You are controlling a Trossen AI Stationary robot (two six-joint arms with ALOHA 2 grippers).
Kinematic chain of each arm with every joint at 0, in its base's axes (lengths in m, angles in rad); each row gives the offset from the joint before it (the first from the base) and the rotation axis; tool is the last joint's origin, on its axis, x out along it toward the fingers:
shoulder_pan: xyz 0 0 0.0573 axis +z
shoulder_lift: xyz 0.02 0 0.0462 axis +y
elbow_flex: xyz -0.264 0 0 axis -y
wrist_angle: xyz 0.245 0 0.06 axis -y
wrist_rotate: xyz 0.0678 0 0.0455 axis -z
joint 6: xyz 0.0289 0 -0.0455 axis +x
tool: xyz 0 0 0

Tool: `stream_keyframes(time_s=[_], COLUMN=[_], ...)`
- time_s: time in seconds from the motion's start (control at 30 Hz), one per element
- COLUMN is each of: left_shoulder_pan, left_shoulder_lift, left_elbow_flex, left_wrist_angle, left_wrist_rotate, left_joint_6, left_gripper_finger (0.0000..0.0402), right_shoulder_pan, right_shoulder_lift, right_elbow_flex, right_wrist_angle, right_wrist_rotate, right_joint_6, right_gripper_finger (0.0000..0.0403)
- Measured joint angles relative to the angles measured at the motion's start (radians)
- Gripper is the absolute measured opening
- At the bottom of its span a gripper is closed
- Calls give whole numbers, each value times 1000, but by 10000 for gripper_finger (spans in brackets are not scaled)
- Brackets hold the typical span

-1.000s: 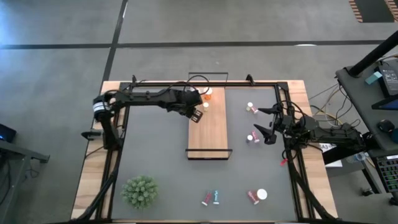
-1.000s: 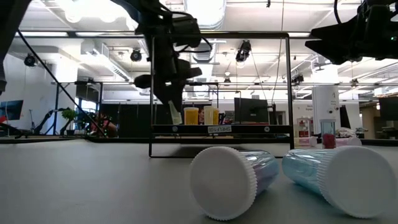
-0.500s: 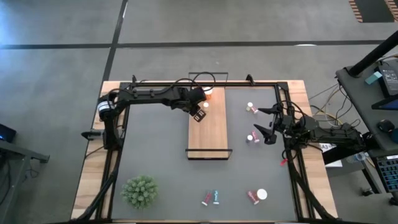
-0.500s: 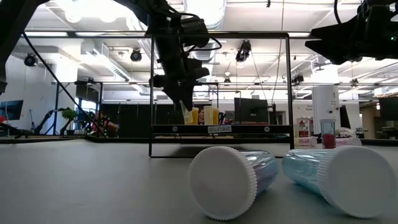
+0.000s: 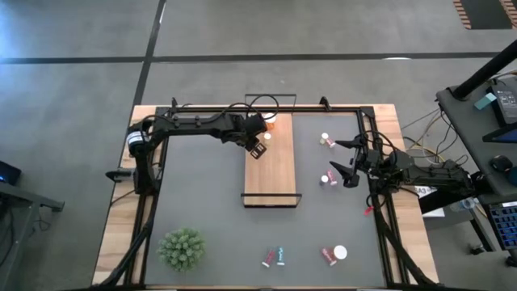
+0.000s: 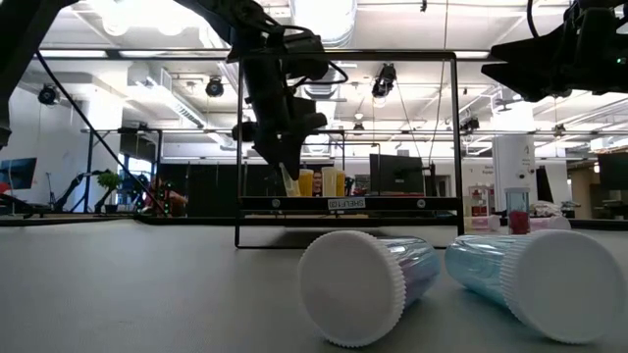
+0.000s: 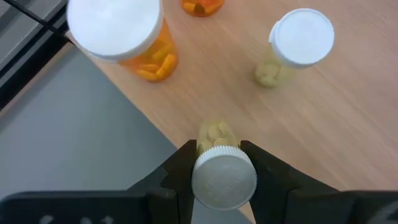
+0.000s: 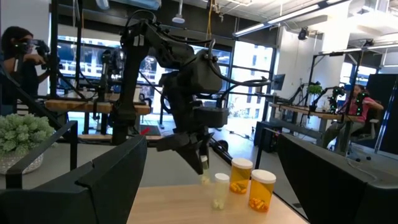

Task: Pick and place medicine bottles onto shelf by color
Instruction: Put the bottom yellow pill bottle on the shelf aligned with the other yellow pill bottle

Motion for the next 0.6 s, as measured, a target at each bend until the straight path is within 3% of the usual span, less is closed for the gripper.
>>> stream_keyframes(time_s=[0.6], left_shoulder_pan=[0], left_shoulder_lift=[0], left_elbow_flex=[-26], left_wrist_angle=[50], left_wrist_rotate=[26], left_joint_6=[94], left_gripper_finger=[100], right_shoulder_pan=[0], right_shoulder_lift=[0], right_elbow_flex=[0], right_wrist_angle=[0], right_wrist_rotate=[0], right_joint_6=[0], right_gripper_finger=[350])
